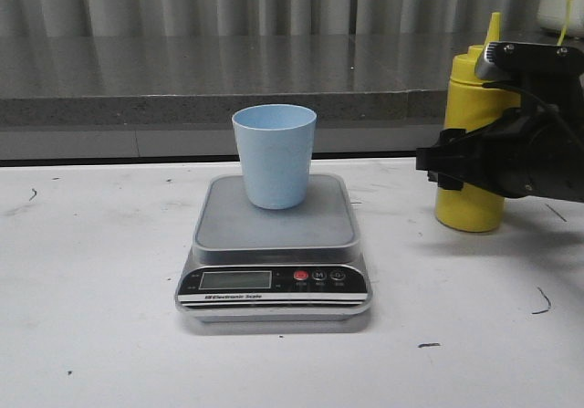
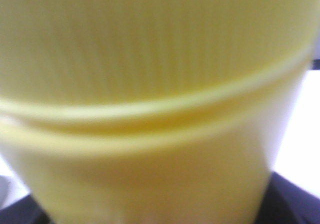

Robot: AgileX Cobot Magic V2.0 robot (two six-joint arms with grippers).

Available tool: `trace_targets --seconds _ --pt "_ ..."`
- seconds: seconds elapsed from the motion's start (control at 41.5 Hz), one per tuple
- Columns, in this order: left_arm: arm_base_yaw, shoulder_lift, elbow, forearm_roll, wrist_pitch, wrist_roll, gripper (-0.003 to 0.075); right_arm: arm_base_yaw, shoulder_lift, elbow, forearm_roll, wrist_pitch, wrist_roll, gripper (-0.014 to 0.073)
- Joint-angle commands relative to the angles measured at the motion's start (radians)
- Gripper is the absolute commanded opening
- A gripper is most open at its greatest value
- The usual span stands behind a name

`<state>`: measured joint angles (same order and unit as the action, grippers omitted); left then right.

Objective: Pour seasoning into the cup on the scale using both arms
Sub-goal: 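Grasp the yellow squeeze bottle with the right gripper, then lift the bottle and tilt its nozzle down toward the cup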

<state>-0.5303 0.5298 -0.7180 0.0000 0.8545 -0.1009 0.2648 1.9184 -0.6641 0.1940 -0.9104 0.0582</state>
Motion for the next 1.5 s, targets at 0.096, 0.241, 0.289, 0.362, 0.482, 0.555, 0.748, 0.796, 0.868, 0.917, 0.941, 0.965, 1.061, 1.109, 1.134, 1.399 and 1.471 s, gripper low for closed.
trace_targets --seconds 0.096,0.241,0.289,0.362,0.482,0.555,0.748,0.796,0.868,0.917,0.941,0.965,1.061,1.109,1.134,1.399,1.471 --pt "-0.007 0.002 -0.025 0.000 -0.069 -0.009 0.0421 -0.007 -0.095 -0.020 -0.036 -0.011 -0.015 0.0316" --pt "-0.007 0.002 -0.025 0.000 -0.069 -0.009 0.0421 -0.010 -0.222 -0.020 -0.037 0.143 -0.084 0.0316" --pt "-0.007 0.002 -0.025 0.000 -0.069 -0.009 0.0421 -0.010 -0.274 -0.027 -0.039 0.204 -0.131 0.0316" --pt "-0.007 0.002 -0.025 0.000 -0.069 -0.009 0.0421 -0.010 -0.348 -0.050 -0.047 0.323 -0.202 0.0316" --pt "-0.007 0.002 -0.025 0.000 -0.069 -0.009 0.0421 -0.010 -0.456 -0.121 -0.086 0.550 -0.297 0.0316" --pt "-0.007 0.002 -0.025 0.000 -0.069 -0.009 0.0421 -0.010 -0.493 -0.177 -0.113 0.691 -0.336 0.0316" --pt "-0.007 0.002 -0.025 0.000 -0.069 -0.009 0.0421 0.028 -0.507 -0.362 -0.288 1.083 -0.393 0.0316" --pt "-0.007 0.002 -0.025 0.000 -0.069 -0.009 0.0421 0.051 -0.496 -0.395 -0.336 1.149 -0.393 0.0316" --pt "-0.007 0.002 -0.025 0.000 -0.069 -0.009 0.0421 0.092 -0.474 -0.441 -0.414 1.248 -0.393 0.0316" --pt "-0.007 0.002 -0.025 0.000 -0.069 -0.009 0.0421 0.120 -0.453 -0.473 -0.467 1.306 -0.392 0.0316" --pt "-0.007 0.002 -0.025 0.000 -0.069 -0.009 0.0421 0.131 -0.442 -0.481 -0.484 1.328 -0.391 0.0316" --pt "-0.007 0.002 -0.025 0.000 -0.069 -0.009 0.0421 0.142 -0.431 -0.494 -0.498 1.354 -0.390 0.0316" --pt "-0.007 0.002 -0.025 0.000 -0.069 -0.009 0.0421 0.184 -0.384 -0.532 -0.568 1.429 -0.385 0.0316" --pt "-0.007 0.002 -0.025 0.000 -0.069 -0.009 0.0421 0.204 -0.357 -0.554 -0.616 1.470 -0.373 0.0316" --pt "-0.007 0.002 -0.025 0.000 -0.069 -0.009 0.0421 0.214 -0.340 -0.566 -0.649 1.489 -0.365 0.0316" --pt "-0.007 0.002 -0.025 0.000 -0.069 -0.009 0.0421 0.287 -0.227 -0.612 -1.040 1.613 -0.352 0.0316" --pt "-0.007 0.002 -0.025 0.000 -0.069 -0.009 0.0421 0.297 -0.219 -0.612 -1.135 1.620 -0.352 0.0316"
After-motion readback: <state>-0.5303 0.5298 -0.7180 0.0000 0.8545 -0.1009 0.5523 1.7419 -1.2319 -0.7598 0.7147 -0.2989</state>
